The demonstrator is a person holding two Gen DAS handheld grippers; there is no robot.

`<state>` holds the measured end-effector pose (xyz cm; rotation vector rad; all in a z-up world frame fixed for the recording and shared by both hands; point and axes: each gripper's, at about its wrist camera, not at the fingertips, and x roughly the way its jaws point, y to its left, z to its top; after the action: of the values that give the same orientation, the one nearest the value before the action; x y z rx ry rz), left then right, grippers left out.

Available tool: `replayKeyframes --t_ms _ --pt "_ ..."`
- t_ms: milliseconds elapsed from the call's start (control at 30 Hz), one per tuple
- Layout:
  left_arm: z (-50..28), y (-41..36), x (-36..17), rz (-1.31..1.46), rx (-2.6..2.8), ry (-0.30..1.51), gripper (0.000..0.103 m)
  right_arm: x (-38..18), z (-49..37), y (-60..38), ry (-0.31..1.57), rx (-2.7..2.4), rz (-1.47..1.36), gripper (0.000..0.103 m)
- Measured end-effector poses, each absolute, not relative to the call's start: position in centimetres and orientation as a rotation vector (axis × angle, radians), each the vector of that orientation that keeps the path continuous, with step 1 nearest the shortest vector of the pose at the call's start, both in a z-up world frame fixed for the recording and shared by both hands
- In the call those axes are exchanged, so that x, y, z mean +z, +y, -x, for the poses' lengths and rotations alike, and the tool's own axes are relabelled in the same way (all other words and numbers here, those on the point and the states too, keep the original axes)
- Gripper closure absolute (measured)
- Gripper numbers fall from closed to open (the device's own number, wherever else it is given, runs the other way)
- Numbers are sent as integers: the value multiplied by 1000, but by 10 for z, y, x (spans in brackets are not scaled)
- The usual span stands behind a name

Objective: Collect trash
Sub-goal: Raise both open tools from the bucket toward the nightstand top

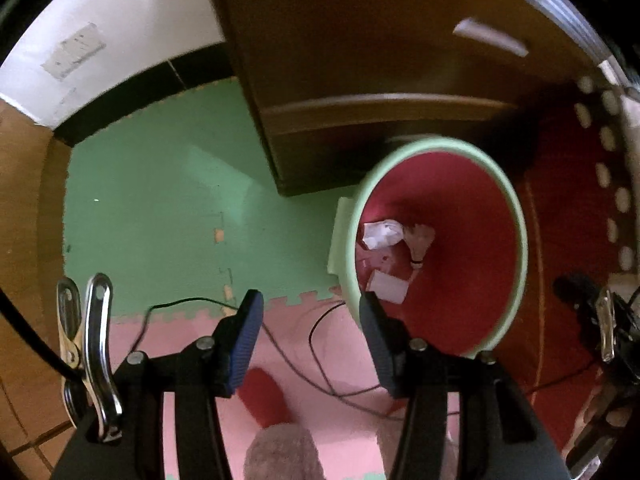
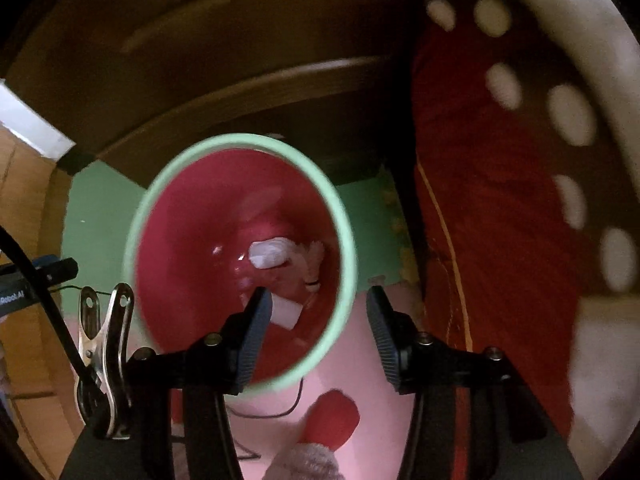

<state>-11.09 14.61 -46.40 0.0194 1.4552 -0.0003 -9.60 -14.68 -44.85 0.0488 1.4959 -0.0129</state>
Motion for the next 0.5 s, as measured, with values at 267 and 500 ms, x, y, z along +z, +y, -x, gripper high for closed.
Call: replayKeyframes --t_ms 267,500 --pt "127 162 -364 40 43 1406 51 -333 90 -167 1397 -49 -53 53" --pt "124 173 -294 90 152 1341 51 -239 93 -219 1278 -131 0 53"
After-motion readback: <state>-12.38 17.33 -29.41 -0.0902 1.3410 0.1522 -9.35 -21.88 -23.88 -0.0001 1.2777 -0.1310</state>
